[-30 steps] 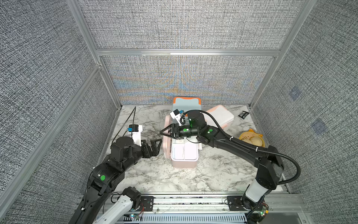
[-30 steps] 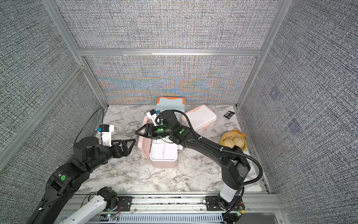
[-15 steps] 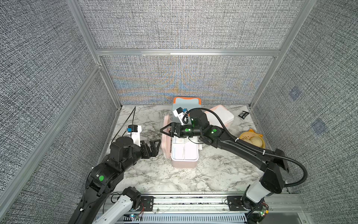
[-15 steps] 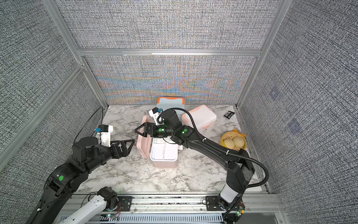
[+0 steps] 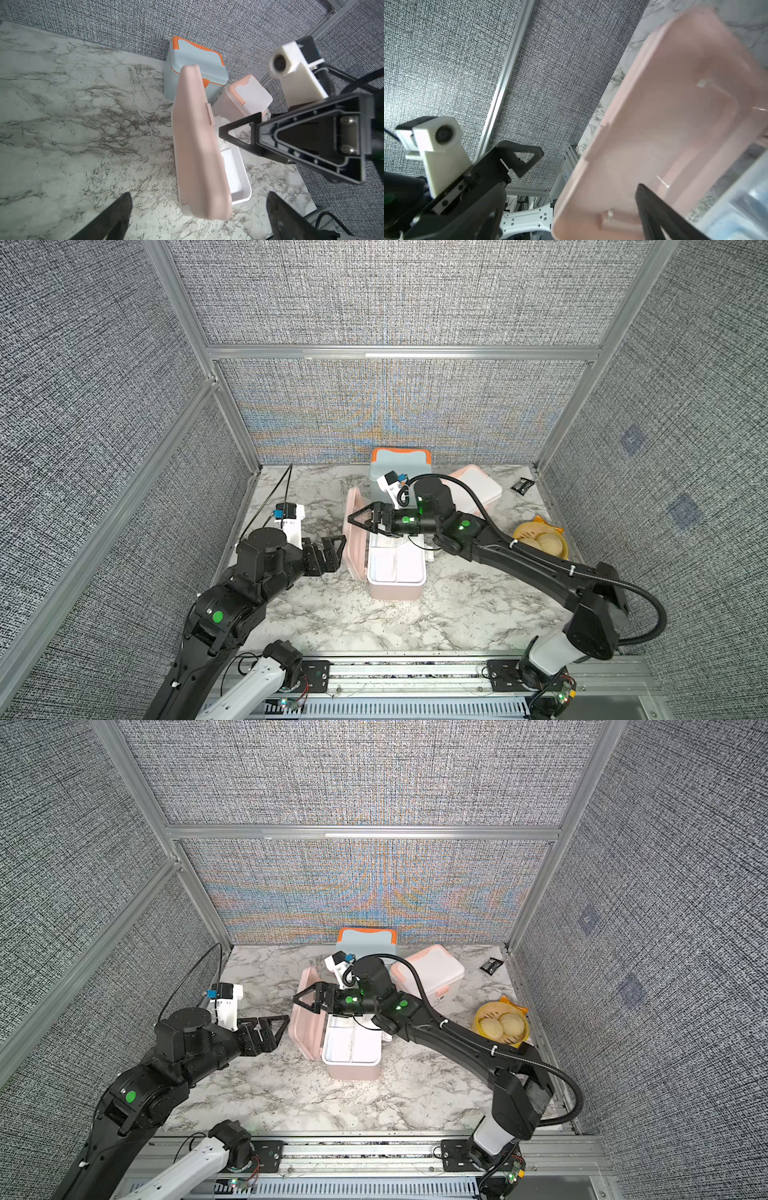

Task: Open first aid kits and take out gauze
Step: Open the lid of the first aid kit.

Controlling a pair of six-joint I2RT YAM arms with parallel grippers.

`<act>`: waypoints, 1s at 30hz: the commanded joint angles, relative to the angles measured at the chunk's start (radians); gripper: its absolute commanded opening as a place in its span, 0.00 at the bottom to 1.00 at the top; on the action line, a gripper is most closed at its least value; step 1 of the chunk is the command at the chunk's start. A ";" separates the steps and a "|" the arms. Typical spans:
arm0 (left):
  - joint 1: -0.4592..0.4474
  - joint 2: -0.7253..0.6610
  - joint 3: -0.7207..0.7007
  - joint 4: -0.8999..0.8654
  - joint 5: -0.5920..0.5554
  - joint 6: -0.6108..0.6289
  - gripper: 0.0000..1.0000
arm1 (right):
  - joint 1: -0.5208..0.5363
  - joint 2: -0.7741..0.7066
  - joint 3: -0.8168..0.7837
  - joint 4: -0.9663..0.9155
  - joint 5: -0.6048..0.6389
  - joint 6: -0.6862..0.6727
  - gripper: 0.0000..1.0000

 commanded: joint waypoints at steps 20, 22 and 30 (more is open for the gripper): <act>-0.086 0.245 0.208 0.030 0.055 0.125 0.97 | -0.230 -0.385 -0.381 -0.316 0.255 -0.096 0.99; -0.087 0.266 0.226 0.029 0.072 0.128 0.97 | -0.238 -0.383 -0.387 -0.309 0.251 -0.101 0.99; -0.144 0.388 0.191 0.112 0.133 0.125 0.97 | -0.252 -0.378 -0.398 -0.265 0.215 -0.157 0.99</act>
